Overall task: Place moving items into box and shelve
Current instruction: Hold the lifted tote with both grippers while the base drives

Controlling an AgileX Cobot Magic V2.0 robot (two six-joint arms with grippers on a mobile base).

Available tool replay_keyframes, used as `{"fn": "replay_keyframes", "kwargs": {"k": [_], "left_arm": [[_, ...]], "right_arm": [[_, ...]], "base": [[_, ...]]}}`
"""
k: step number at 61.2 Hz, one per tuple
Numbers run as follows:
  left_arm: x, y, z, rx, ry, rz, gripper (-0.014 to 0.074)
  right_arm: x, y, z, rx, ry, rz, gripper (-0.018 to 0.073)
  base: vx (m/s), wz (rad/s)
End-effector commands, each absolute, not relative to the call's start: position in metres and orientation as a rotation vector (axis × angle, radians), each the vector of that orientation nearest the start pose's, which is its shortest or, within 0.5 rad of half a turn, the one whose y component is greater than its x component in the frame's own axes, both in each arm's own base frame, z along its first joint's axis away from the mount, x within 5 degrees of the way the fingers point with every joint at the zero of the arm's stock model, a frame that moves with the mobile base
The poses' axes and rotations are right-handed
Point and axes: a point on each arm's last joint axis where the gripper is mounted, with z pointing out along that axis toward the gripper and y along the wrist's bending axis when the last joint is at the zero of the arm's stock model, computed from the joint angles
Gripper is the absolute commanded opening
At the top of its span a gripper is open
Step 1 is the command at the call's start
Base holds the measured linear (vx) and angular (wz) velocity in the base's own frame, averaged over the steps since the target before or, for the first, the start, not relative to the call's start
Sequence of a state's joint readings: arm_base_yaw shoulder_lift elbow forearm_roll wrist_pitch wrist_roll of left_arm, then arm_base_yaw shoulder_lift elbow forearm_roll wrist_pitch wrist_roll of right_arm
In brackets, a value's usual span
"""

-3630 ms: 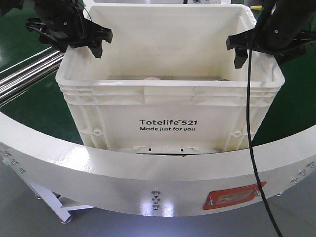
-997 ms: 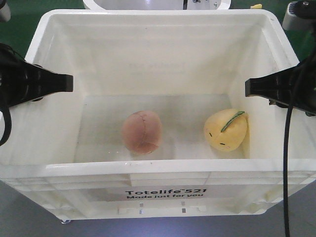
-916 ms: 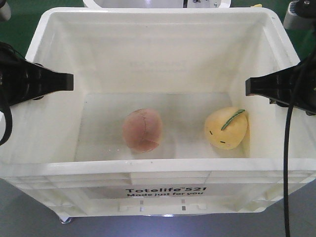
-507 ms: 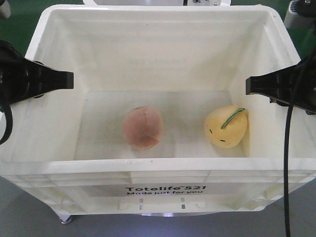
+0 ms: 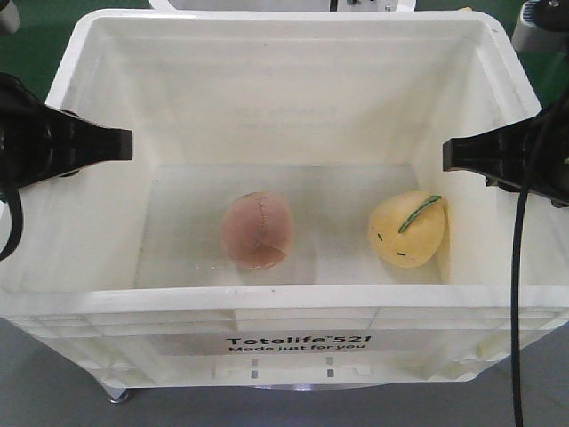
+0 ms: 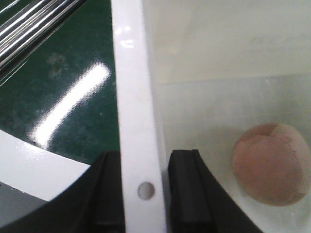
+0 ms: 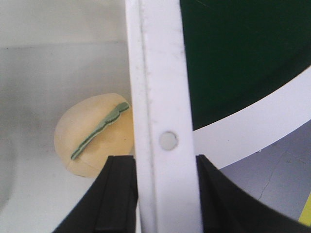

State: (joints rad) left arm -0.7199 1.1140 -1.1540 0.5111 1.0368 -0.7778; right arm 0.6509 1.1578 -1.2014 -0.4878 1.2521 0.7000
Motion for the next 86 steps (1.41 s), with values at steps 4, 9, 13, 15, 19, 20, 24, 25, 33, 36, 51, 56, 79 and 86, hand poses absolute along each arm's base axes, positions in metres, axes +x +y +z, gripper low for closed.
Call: {"fn": "replay_keyframes", "kwargs": {"k": [4, 9, 13, 15, 19, 20, 24, 25, 33, 36, 51, 56, 79, 86], "left_arm": [[0.1808, -0.1105, 0.4144, 0.106, 2.132, -0.18, 0.015], [0.1808, -0.1105, 0.4144, 0.106, 2.132, -0.18, 0.015], [0.1808, -0.1105, 0.4144, 0.106, 2.132, -0.18, 0.015], [0.1808, -0.1105, 0.4144, 0.106, 2.132, -0.18, 0.015], [0.1808, -0.1105, 0.4144, 0.106, 2.132, -0.18, 0.015], [0.1808, -0.1105, 0.4144, 0.106, 2.132, -0.18, 0.015], [0.1808, -0.1105, 0.4144, 0.106, 2.132, -0.18, 0.015], [0.1808, -0.1105, 0.4144, 0.106, 2.132, -0.18, 0.015], [0.1808, -0.1105, 0.4144, 0.106, 2.132, -0.18, 0.015], [0.1808, -0.1105, 0.4144, 0.106, 2.132, -0.18, 0.015], [0.1808, -0.1105, 0.4144, 0.106, 2.132, -0.18, 0.015], [0.1808, -0.1105, 0.4144, 0.106, 2.132, -0.18, 0.015], [0.1808, -0.1105, 0.4144, 0.106, 2.132, -0.18, 0.015], [0.1808, -0.1105, 0.4144, 0.106, 2.132, -0.18, 0.015]], "right_arm": [[0.1899, 0.0874, 0.403, -0.001, 2.33, -0.113, 0.0152], [0.1899, 0.0874, 0.403, -0.001, 2.33, -0.113, 0.0152], [0.1899, 0.0874, 0.403, -0.001, 2.33, -0.113, 0.0152], [0.1899, 0.0874, 0.403, -0.001, 2.33, -0.113, 0.0152], [0.1899, 0.0874, 0.403, -0.001, 2.33, -0.113, 0.0152], [0.1899, 0.0874, 0.403, -0.001, 2.33, -0.113, 0.0152], [0.1899, 0.0874, 0.403, -0.001, 2.33, -0.113, 0.0152], [0.1899, 0.0874, 0.403, -0.001, 2.33, -0.113, 0.0152], [0.1899, 0.0874, 0.403, -0.001, 2.33, -0.113, 0.0152], [0.1899, 0.0874, 0.403, -0.001, 2.33, -0.113, 0.0152], [0.1899, 0.0874, 0.403, -0.001, 2.33, -0.113, 0.0152], [0.1899, 0.0874, 0.403, -0.001, 2.33, -0.113, 0.0152], [0.1899, 0.0874, 0.403, -0.001, 2.33, -0.113, 0.0152], [0.1899, 0.0874, 0.403, -0.001, 2.33, -0.113, 0.0152]], "base": [[0.0, 0.0], [0.0, 0.0], [0.0, 0.0], [0.0, 0.0], [0.0, 0.0], [0.0, 0.0], [0.0, 0.0], [0.0, 0.0], [0.0, 0.0], [-0.01, 0.02], [-0.03, 0.05], [-0.05, 0.13], [-0.05, 0.27], [-0.07, 0.42]]}}
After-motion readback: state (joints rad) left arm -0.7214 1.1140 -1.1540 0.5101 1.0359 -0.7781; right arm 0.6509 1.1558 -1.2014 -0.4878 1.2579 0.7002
